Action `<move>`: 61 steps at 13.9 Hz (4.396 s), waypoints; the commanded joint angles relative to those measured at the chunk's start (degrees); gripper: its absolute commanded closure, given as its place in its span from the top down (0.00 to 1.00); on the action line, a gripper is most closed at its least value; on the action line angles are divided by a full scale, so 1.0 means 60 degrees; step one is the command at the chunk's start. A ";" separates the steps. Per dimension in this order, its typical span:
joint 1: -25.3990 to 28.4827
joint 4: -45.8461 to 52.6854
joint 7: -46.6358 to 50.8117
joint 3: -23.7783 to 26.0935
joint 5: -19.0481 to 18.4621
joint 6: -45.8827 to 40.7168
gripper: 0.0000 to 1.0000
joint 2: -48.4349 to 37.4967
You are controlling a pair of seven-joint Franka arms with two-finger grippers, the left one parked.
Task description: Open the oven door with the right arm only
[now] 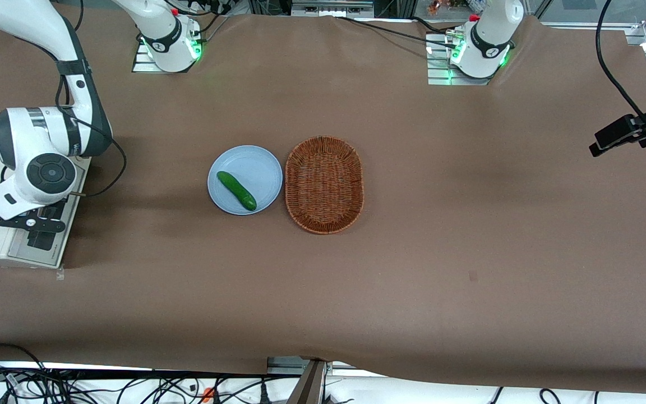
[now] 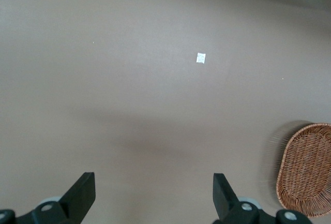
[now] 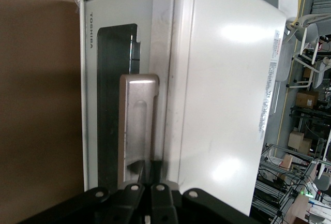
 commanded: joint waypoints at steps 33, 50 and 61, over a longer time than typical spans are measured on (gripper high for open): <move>0.0023 -0.0532 0.0170 0.0356 0.1641 0.2371 0.00 0.1128; 0.0052 0.0868 -0.0035 0.1541 0.6177 0.0828 0.00 0.1642; -0.0168 0.3184 -0.5794 -0.0010 0.8482 -0.3393 1.00 -0.1346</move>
